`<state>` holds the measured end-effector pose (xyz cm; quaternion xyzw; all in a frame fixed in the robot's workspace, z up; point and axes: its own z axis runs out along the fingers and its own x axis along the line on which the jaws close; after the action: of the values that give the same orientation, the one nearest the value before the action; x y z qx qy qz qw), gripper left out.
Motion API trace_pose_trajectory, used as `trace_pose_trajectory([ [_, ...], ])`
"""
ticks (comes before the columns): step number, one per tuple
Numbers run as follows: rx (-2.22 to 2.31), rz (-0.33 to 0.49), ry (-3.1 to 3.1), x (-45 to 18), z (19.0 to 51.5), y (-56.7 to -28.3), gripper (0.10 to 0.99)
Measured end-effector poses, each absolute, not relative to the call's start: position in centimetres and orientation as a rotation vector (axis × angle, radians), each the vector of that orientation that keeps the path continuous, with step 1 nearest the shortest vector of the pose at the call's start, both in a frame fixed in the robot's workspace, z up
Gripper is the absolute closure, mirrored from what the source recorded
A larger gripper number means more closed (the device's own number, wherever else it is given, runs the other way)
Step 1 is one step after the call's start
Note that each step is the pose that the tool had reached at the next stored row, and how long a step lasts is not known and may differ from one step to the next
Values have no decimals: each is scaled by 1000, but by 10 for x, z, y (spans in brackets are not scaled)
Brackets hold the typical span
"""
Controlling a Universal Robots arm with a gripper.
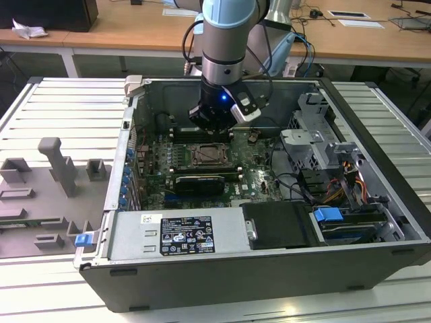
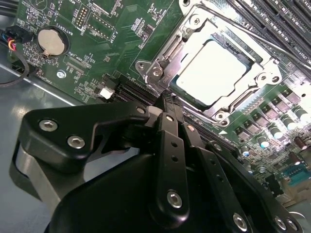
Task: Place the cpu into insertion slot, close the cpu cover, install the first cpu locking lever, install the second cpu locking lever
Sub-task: 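Install the second cpu locking lever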
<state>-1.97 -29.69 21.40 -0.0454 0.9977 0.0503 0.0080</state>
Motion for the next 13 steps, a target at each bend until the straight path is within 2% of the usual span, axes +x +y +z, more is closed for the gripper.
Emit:
trace_pose_trajectory([
  [13,-142,162,3118,-20,215,-299,980],
])
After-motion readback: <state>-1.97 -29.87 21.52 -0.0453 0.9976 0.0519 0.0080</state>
